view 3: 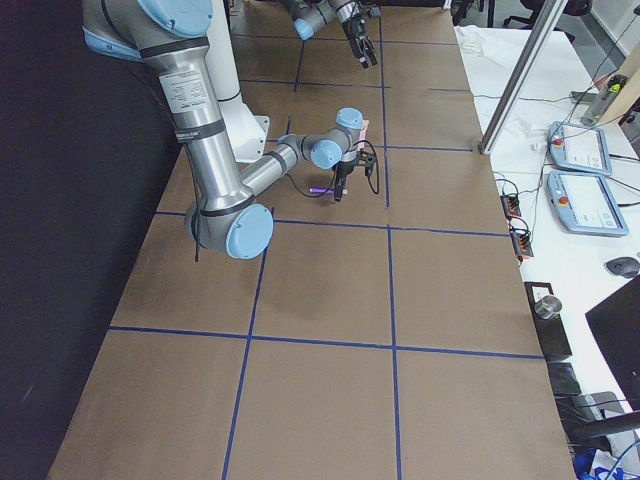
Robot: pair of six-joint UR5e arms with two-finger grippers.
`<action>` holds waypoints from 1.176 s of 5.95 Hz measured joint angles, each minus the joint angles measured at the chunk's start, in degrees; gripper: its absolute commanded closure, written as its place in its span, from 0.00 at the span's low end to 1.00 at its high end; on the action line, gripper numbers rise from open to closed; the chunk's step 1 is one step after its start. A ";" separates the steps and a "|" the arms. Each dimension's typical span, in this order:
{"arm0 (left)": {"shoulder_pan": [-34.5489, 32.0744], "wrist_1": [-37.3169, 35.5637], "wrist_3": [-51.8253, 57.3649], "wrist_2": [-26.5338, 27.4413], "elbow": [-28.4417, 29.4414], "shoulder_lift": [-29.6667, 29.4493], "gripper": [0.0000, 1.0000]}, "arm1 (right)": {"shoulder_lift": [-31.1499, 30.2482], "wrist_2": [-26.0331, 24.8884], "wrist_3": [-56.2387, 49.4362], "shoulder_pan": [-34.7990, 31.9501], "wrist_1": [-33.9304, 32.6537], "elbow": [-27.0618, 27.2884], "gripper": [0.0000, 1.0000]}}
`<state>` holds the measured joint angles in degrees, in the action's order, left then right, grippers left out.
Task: Collect pens into pen holder
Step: 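Close the right gripper on the purple marker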
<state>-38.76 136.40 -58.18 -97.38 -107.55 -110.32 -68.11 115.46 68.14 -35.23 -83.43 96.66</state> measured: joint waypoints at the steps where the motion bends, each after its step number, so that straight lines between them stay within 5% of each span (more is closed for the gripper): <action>1: 0.00 0.00 0.00 0.00 -0.02 0.01 0.00 | -0.01 0.04 0.01 0.25 -0.04 -0.04 0.23; 2: -0.08 0.03 0.00 -0.03 -0.02 0.02 0.00 | 0.04 0.09 -0.01 0.45 -0.06 -0.20 0.31; 3: -0.13 0.07 0.00 -0.07 0.00 0.02 0.00 | 0.15 0.10 -0.02 0.61 -0.06 -0.40 0.50; 4: -0.26 0.09 0.00 -0.20 0.04 0.15 0.00 | 0.21 0.14 -0.11 0.65 -0.04 -0.47 0.86; 5: -0.41 0.15 0.00 -0.36 0.05 0.38 0.00 | 0.39 0.24 -0.31 0.67 0.04 -0.38 0.97; 7: -0.51 0.26 0.00 -0.44 0.04 0.60 0.00 | 0.56 0.43 -0.70 0.69 0.01 -0.15 1.00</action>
<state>-39.27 136.66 -58.18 -97.82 -107.51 -109.72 -67.55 115.89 67.44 -34.54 -83.42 96.51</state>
